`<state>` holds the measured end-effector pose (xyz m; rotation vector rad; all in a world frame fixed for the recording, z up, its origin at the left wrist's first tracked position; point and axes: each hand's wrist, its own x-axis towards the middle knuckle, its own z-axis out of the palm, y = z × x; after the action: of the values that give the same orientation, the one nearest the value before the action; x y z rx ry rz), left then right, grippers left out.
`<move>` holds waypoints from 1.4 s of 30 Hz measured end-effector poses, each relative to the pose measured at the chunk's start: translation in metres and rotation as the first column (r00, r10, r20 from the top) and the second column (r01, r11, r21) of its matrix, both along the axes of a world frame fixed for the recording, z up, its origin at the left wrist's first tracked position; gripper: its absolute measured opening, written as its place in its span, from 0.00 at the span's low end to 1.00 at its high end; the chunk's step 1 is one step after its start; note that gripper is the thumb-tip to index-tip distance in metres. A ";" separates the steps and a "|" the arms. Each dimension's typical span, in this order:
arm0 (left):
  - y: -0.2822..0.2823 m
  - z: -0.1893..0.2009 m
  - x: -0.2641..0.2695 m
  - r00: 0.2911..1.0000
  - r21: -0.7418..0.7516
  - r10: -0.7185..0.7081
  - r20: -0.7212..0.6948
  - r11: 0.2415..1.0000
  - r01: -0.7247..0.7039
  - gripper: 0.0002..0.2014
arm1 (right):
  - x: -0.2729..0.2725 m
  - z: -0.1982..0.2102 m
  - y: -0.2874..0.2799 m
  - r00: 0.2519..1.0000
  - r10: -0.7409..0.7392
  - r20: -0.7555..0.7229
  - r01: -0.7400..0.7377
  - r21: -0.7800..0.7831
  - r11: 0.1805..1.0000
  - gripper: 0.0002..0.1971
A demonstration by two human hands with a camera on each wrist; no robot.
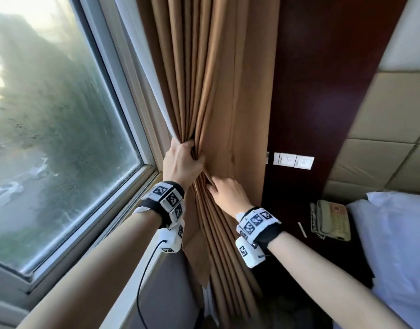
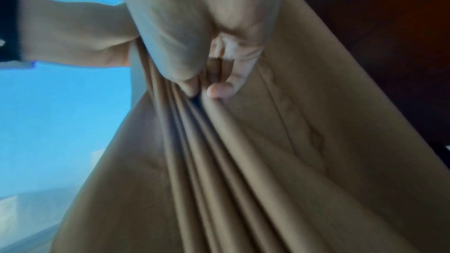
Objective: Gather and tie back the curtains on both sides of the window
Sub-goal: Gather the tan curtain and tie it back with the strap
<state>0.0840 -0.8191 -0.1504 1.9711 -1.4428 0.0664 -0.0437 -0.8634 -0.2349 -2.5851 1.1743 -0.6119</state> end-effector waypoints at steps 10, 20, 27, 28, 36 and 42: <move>-0.021 0.001 0.044 0.998 -0.021 0.049 -0.046 0.999 -0.050 0.12 | -0.057 0.006 -0.168 0.905 -0.281 0.319 0.070 0.540 0.838 0.28; -0.027 0.000 0.045 0.991 -0.047 0.126 -0.038 0.991 -0.128 0.19 | -0.053 0.035 -0.284 0.723 -0.551 0.417 0.254 0.581 0.773 0.57; -0.030 -0.002 0.042 0.991 -0.069 0.125 -0.042 0.989 -0.128 0.21 | -0.024 0.040 -0.213 0.786 -0.530 0.318 0.352 0.474 0.807 0.19; -0.030 -0.003 0.042 0.991 -0.063 0.128 -0.047 0.989 -0.130 0.20 | -0.021 0.035 -0.193 0.784 -0.527 0.328 0.368 0.438 0.820 0.19; -0.019 0.005 0.024 0.992 -0.008 -0.001 -0.124 1.000 0.000 0.12 | -0.032 0.014 -0.051 0.741 -0.372 0.558 0.409 0.063 0.910 0.20; 0.013 0.012 -0.004 0.975 0.030 -0.184 -0.128 0.982 0.189 0.13 | -0.007 0.024 0.018 0.948 -0.232 0.219 0.239 -0.006 0.971 0.22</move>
<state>0.0796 -0.8057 -0.1383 1.8289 -1.5494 -0.1694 -0.0506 -0.8450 -0.2110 -2.3453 1.4174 -0.9445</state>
